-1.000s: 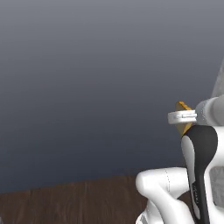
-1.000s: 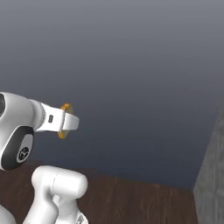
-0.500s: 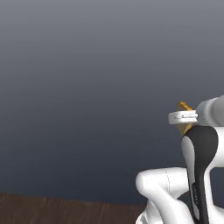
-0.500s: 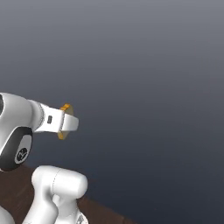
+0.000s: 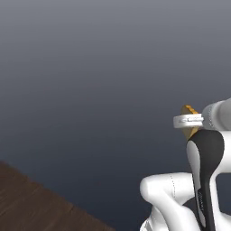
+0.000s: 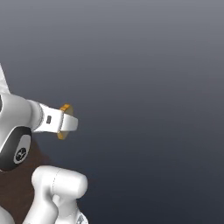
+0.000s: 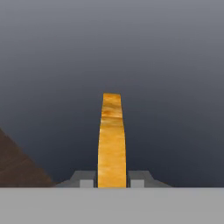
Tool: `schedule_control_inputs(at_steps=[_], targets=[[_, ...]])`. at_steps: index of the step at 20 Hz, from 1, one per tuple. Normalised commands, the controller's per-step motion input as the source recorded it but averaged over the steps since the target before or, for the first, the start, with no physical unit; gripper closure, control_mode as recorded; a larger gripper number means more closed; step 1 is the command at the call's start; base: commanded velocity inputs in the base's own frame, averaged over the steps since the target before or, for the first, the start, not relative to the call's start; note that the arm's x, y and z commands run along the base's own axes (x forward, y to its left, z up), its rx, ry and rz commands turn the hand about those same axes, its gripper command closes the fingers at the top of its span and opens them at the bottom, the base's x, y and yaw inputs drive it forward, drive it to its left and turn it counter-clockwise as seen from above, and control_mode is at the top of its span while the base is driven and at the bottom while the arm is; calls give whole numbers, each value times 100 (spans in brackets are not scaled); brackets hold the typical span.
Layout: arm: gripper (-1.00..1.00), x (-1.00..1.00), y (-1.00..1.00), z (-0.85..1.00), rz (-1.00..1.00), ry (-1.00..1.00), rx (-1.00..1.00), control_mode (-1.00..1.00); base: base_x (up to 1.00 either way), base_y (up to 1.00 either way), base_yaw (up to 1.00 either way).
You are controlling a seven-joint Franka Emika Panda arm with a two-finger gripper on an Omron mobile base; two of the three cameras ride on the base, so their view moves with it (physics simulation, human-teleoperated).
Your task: Start the toaster. Once the lever pops up, take the bread to the plate on the dining counter.
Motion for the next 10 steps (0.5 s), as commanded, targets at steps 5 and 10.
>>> schedule_control_inputs(at_steps=[5, 10], targets=[[100, 0, 0, 0, 0, 0, 0, 100, 83, -31, 78], [100, 0, 0, 0, 0, 0, 0, 100, 81, -29, 79]])
